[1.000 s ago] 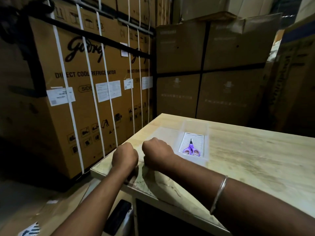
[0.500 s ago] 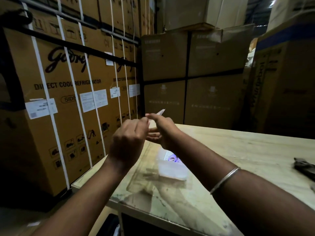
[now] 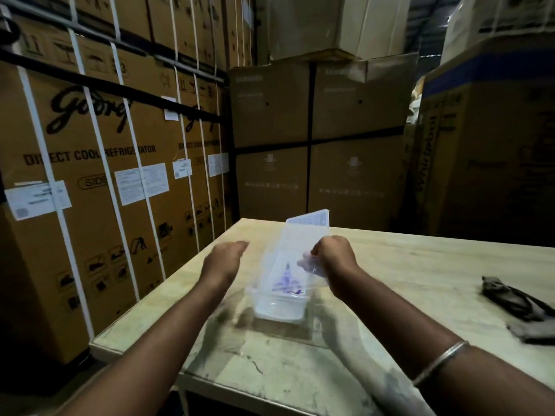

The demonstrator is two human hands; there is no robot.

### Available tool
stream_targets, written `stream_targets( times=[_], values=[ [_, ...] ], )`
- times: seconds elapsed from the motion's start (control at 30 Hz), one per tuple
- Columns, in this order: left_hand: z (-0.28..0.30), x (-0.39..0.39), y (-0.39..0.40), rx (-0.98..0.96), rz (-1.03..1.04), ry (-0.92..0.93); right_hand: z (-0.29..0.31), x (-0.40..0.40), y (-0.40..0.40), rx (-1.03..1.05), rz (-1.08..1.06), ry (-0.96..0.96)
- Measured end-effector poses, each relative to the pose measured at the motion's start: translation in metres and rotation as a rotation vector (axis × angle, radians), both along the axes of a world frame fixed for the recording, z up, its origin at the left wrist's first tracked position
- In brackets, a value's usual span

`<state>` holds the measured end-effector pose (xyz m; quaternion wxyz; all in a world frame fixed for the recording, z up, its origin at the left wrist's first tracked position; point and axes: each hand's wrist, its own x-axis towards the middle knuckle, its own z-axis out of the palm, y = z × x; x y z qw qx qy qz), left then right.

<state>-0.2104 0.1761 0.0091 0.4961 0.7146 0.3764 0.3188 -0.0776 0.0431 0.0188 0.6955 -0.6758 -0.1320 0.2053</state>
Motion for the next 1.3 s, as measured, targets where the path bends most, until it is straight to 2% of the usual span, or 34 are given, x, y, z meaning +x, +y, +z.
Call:
stream_targets(
  times=[0.1,0.23,0.43,0.53,0.77,1.1,1.3],
  values=[
    [-0.008,0.012,-0.005,-0.308,-0.089,-0.002,-0.014,0.003,-0.003,-0.104,-0.047,-0.033],
    [-0.009,0.015,-0.02,-0.443,-0.194,-0.005,-0.027,-0.001,-0.003,-0.186,-0.051,-0.072],
    [-0.01,0.016,-0.018,-0.402,-0.136,0.065,-0.031,-0.012,0.01,-0.143,-0.113,-0.093],
    [-0.014,0.015,-0.014,-0.412,-0.117,0.08,-0.026,-0.013,0.014,-0.181,-0.053,-0.136],
    [-0.011,0.017,-0.011,-0.3,-0.163,0.144,-0.023,-0.007,0.019,-0.259,0.097,-0.202],
    [-0.007,0.024,-0.018,-0.175,-0.18,0.152,-0.026,0.003,0.013,-0.194,0.043,-0.183],
    [-0.012,0.027,-0.015,-0.132,-0.197,0.2,-0.03,0.0,0.003,-0.28,0.101,-0.273]
  ],
)
